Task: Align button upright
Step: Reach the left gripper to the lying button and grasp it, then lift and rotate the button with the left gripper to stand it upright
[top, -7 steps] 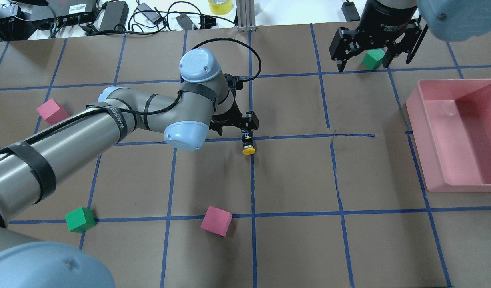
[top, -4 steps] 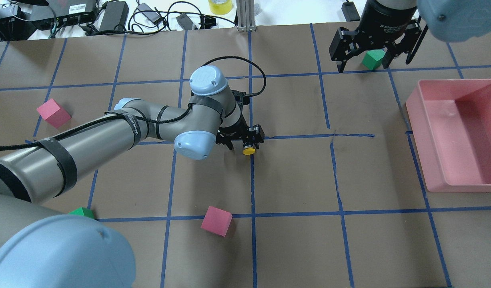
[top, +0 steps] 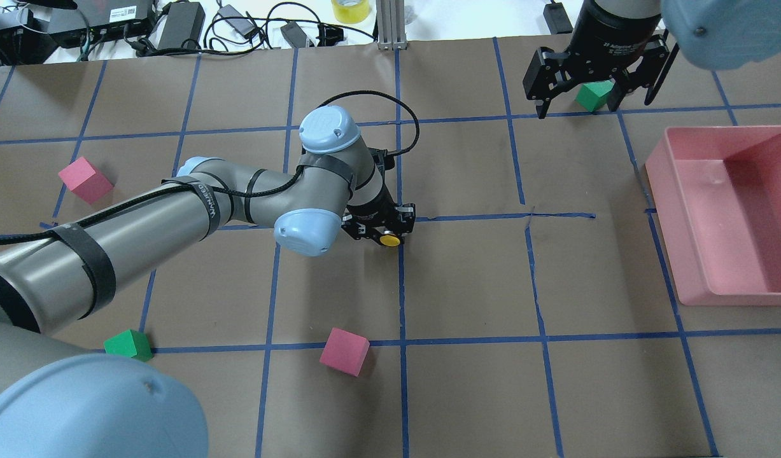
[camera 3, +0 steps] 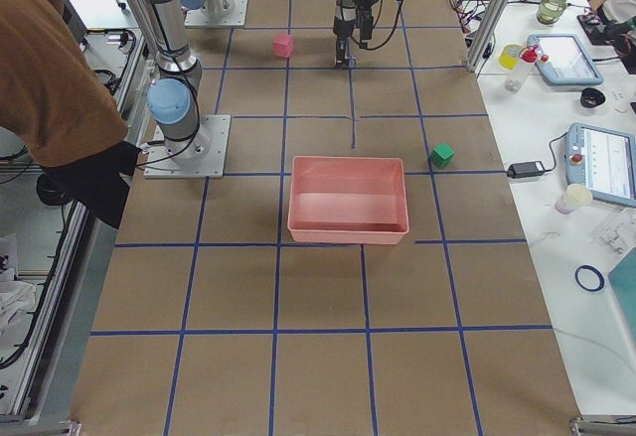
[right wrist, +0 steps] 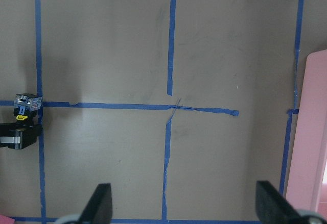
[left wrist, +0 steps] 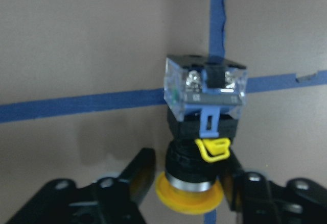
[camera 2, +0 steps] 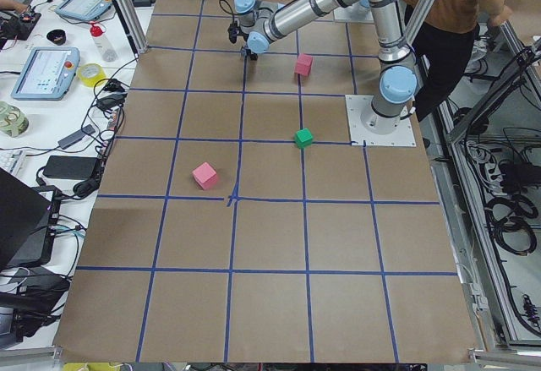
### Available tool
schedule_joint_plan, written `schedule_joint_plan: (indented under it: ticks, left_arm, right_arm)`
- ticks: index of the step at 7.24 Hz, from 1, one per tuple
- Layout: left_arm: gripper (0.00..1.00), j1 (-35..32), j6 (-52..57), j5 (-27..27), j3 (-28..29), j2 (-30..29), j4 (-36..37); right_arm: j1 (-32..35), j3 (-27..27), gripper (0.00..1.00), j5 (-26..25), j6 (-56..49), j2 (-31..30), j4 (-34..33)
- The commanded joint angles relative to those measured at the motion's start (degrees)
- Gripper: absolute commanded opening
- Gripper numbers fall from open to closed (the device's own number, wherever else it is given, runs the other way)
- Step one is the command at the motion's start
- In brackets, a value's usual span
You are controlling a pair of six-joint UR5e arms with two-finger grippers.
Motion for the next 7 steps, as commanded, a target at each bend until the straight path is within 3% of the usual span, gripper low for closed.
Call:
schedule_joint_plan:
  ticks: [1, 3, 4, 6, 7]
  left_arm:
    - [0.00, 0.00, -6.12, -2.57, 2.66, 0.91, -2.93]
    - [0.00, 0.52, -15.49, -6.14, 6.96, 2.32, -11.97]
    - [0.00, 0.70, -24.95, -12.35, 7.24, 2.32, -11.83]
    - [0.00, 1.49, -37.20, -15.99, 6.63, 1.97, -11.74]
    - [0.00, 3.67, -42.83, -22.98, 5.93, 1.62, -11.83]
  right_arm:
    - [0.00, 0.01, 1.00, -0.02, 0.00, 0.00, 0.00]
    - [0.00, 0.01, 1.00, -0.02, 0.00, 0.00, 0.00]
    - [0.00, 0.10, 1.00, -0.02, 0.00, 0.00, 0.00]
    - [0.00, 0.28, 1.00, -0.11, 0.00, 0.00, 0.00]
    - [0.00, 0.36, 1.00, -0.20, -0.18, 0.00, -0.44]
